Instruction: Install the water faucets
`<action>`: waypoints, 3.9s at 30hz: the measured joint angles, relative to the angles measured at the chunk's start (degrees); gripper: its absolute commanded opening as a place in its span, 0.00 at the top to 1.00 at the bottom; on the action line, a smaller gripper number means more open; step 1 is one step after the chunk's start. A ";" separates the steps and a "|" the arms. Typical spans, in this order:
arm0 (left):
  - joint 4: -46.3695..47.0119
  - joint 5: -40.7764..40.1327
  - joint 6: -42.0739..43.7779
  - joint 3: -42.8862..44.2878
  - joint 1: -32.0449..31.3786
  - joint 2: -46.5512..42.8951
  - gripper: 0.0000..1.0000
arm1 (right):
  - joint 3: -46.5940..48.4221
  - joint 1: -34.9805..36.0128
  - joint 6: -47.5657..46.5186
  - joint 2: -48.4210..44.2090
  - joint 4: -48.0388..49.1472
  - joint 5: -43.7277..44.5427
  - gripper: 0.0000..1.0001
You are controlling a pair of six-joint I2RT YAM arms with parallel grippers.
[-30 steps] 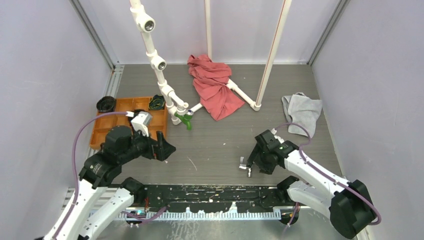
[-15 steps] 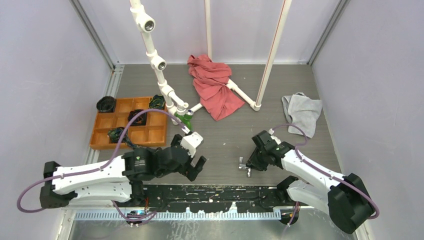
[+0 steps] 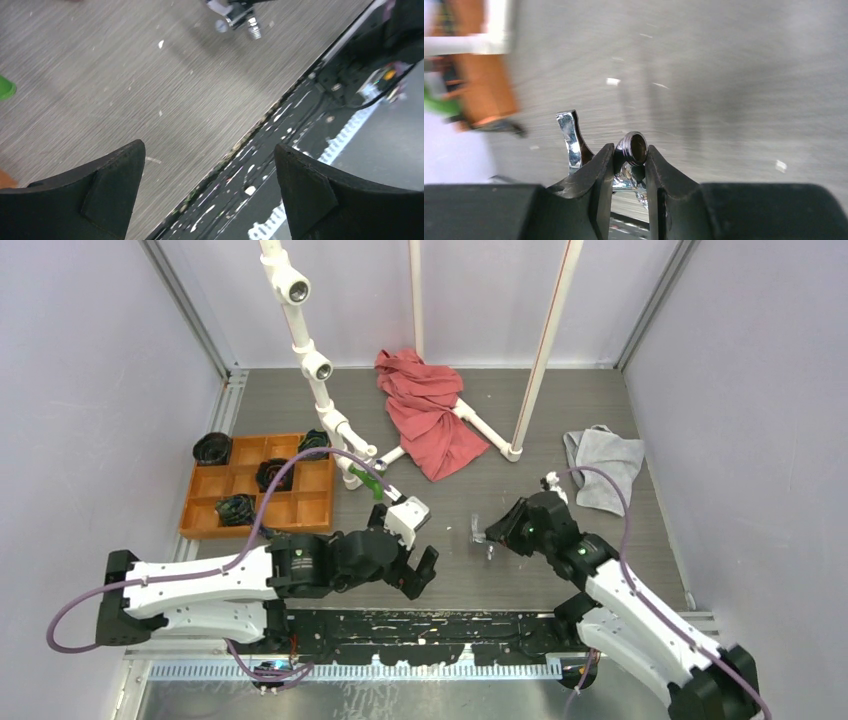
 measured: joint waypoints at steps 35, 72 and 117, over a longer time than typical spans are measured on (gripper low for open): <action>26.93 18.80 -20.94 -0.24 16.50 14.12 0.42 | 1.14 -0.02 3.15 -7.56 16.90 -16.13 1.00; -10.49 55.76 16.37 14.58 30.12 4.76 1.00 | 17.42 0.04 -29.16 -5.31 13.42 -52.81 0.09; -17.09 71.41 18.23 20.90 30.36 14.67 1.00 | 14.36 16.41 -42.12 9.73 26.21 -54.51 0.85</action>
